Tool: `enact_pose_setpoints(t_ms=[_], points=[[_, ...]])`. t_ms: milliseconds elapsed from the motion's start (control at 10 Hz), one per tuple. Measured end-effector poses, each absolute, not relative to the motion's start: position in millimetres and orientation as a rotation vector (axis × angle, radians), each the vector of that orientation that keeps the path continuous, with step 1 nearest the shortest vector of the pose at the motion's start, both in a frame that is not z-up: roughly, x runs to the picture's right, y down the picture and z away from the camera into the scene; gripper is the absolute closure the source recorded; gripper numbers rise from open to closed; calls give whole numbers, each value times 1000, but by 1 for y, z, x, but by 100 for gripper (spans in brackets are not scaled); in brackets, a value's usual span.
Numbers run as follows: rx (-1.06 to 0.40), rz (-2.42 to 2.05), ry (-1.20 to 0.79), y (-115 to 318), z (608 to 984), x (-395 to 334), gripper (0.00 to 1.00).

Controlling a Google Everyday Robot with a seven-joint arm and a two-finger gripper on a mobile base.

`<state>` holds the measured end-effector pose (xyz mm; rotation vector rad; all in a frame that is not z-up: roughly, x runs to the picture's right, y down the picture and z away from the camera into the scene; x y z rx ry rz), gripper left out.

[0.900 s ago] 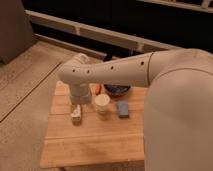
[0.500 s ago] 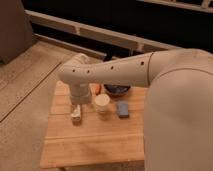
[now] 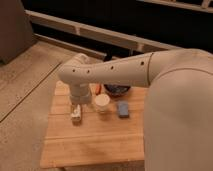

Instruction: Wipe the white sponge on the table

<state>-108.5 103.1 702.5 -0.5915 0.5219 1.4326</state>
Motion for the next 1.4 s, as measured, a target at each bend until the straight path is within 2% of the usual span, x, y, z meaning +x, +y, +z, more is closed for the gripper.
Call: enact_pose_setpoints(t_ms=[1100,1200,1400], points=[[-590,1431,520,103,703,-109,35],[-583,1429,504,98,707,-111,35],[-512,1396,362,54,721,-122,35]])
